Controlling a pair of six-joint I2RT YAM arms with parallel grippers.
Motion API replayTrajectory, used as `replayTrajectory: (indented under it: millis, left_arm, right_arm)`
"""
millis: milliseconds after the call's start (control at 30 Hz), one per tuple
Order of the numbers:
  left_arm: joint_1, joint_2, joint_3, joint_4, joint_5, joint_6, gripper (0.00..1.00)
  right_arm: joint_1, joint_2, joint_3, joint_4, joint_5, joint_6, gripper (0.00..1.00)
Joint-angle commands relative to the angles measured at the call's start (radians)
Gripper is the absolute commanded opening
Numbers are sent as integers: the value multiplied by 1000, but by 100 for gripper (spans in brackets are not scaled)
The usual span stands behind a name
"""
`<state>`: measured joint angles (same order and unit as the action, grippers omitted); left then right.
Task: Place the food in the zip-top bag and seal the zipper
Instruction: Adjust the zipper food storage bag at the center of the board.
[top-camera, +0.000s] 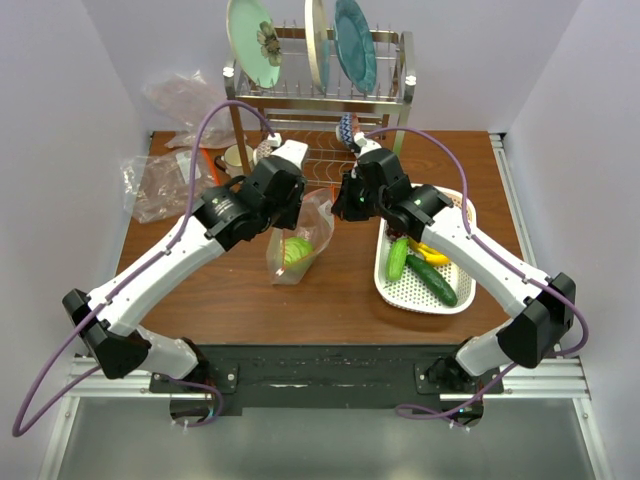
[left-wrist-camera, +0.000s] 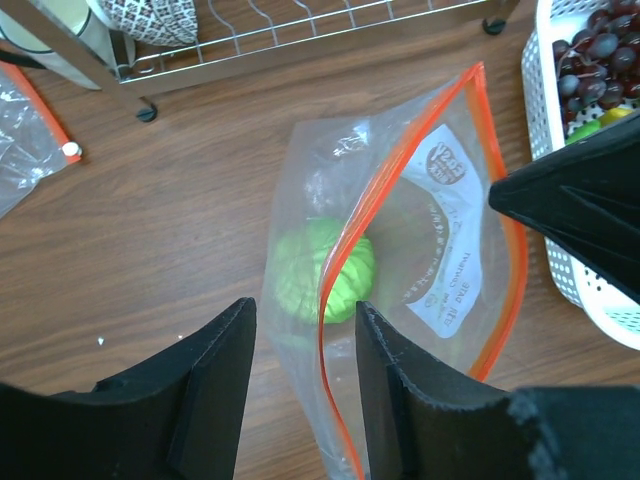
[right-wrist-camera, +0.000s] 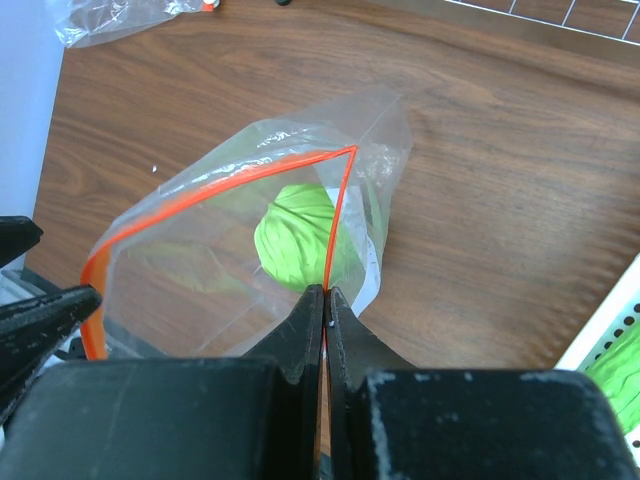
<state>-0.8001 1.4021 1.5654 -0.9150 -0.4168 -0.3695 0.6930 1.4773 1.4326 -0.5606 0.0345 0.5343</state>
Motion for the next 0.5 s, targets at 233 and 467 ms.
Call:
replayTrajectory:
  millis: [233, 467]
  left_arm:
    - [-16, 11, 2, 35, -20, 24, 40]
    - [-16, 5, -41, 47, -33, 7, 16]
  right_arm:
    - [2, -12, 32, 18, -7, 0, 0]
    - [2, -8, 32, 18, -5, 1, 0]
